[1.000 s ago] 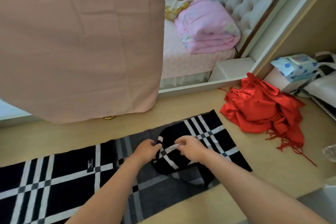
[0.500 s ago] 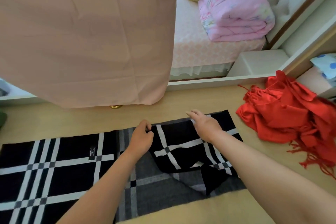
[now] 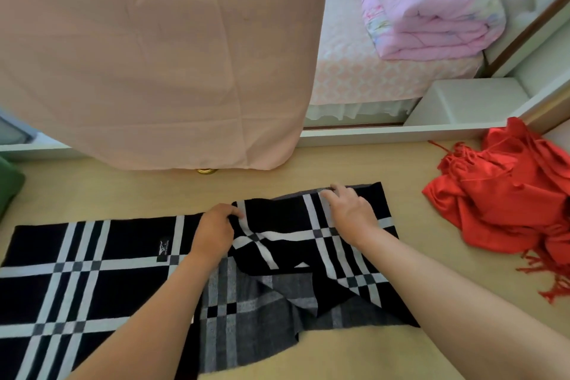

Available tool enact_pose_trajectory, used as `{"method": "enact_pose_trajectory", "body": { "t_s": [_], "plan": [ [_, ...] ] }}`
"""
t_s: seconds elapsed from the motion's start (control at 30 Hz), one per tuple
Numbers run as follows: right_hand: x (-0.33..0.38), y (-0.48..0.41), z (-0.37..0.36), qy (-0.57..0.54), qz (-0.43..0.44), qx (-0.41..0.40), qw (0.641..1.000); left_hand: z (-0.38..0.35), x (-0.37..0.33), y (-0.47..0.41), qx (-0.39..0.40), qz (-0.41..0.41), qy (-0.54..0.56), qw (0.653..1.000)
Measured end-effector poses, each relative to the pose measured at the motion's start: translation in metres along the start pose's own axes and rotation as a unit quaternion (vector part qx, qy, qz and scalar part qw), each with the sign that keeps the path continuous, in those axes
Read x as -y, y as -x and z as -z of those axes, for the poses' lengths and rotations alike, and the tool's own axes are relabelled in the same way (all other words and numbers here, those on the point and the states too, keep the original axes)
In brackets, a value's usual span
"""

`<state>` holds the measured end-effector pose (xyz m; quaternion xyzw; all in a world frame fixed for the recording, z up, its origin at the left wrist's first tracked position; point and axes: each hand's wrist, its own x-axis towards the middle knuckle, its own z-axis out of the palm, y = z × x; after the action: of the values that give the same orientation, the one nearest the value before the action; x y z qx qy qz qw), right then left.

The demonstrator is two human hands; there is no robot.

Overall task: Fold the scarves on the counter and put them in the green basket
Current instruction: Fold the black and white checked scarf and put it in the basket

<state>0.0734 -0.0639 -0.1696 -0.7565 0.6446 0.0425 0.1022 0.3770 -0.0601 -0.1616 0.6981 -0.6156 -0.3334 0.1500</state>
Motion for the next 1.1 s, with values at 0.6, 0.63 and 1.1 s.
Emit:
{"method": "enact_pose_trajectory", "body": {
  "t_s": [0.6, 0.63, 1.1],
  "plan": [
    [-0.041, 0.049, -0.004, -0.007, -0.013, 0.065, 0.998, -0.042, -0.053, -0.004, 0.000, -0.096, -0.108, 0.989],
    [-0.038, 0.052, -0.009, 0.012, -0.013, 0.086, 0.996, -0.041, -0.052, -0.007, 0.003, -0.095, -0.165, 0.982],
    [-0.059, 0.157, -0.014, -0.170, 0.013, 0.017, 0.985, -0.113, -0.120, 0.081, 0.242, -0.294, -0.267, 0.885]
  ]
}}
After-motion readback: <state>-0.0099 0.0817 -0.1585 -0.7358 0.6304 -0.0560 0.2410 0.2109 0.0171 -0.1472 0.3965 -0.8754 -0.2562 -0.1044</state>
